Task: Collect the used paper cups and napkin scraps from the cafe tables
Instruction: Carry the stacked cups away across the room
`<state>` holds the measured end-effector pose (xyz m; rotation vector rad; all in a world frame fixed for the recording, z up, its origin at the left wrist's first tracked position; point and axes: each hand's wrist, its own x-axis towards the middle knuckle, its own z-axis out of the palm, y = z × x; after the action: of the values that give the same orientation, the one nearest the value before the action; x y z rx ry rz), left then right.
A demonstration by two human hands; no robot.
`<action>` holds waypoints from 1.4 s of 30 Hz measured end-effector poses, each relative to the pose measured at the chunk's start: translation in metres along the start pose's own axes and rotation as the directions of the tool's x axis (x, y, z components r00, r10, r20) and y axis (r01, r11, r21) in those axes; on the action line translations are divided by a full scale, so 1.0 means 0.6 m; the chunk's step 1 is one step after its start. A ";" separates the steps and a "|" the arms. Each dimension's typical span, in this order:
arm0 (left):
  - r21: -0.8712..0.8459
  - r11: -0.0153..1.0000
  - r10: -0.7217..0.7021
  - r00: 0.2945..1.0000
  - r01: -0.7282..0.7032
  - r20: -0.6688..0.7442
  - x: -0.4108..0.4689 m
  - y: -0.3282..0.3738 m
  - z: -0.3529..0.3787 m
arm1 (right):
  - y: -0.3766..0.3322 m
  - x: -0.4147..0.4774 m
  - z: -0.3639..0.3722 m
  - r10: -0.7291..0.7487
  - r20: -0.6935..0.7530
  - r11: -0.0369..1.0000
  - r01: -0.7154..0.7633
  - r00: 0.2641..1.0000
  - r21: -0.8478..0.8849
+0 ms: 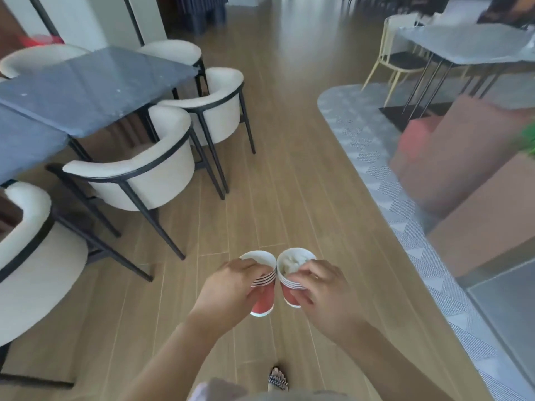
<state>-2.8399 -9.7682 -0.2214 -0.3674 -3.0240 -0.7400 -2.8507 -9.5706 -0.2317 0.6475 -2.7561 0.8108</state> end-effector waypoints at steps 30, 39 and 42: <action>-0.048 0.987 0.157 0.986 -0.154 0.064 1.276 -0.463 -0.150 | 0.470 1.193 0.202 0.222 -0.188 0.974 -0.208 0.957 0.095; -0.084 0.990 0.117 0.992 -0.112 0.055 1.693 -0.492 -0.159 | 0.697 1.554 0.166 0.121 -0.202 0.993 -0.118 0.972 0.028; -0.106 0.991 0.085 0.994 -0.078 0.063 1.802 -0.517 -0.156 | 0.761 1.657 0.177 0.112 -0.194 0.993 -0.106 0.975 0.043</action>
<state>-3.9668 -9.8354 -0.2122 -0.5252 -3.0179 -0.8986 -3.9475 -9.6368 -0.2322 0.4006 -2.6221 0.8930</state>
